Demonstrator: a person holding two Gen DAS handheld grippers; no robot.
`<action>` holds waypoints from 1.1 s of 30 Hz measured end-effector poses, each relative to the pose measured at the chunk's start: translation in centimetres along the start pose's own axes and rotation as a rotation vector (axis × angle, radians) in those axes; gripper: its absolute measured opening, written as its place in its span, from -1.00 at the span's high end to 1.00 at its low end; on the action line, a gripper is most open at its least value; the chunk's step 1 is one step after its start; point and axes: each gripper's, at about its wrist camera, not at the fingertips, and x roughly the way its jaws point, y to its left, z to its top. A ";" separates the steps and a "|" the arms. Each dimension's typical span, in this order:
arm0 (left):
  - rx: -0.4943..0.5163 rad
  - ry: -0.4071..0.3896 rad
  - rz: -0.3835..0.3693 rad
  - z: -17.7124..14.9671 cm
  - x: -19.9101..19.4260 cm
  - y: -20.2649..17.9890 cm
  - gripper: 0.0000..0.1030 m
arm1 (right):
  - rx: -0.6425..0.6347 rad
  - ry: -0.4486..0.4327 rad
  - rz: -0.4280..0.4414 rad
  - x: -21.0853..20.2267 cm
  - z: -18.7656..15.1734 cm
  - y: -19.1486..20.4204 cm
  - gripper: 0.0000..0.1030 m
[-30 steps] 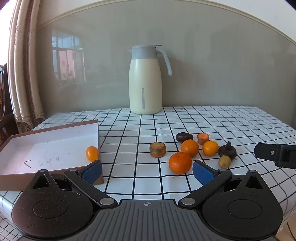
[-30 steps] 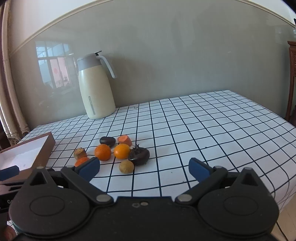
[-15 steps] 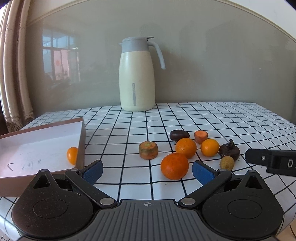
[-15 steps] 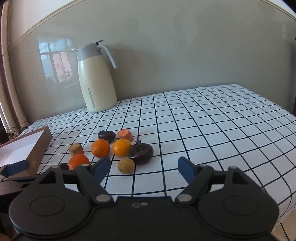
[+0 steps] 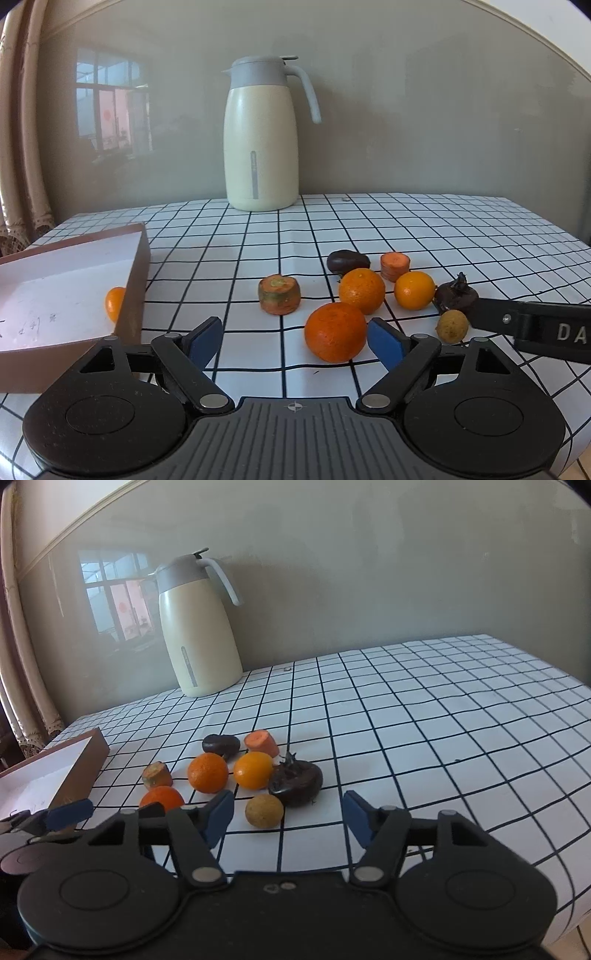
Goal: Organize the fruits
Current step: 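Close the left gripper on the large mandarin, then close the right gripper on the small brown round fruit while the left holds the mandarin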
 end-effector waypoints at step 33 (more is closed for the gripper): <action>-0.052 0.060 -0.015 -0.6 1.7 0.9 0.19 | 0.006 0.053 0.005 2.5 -0.4 1.1 0.21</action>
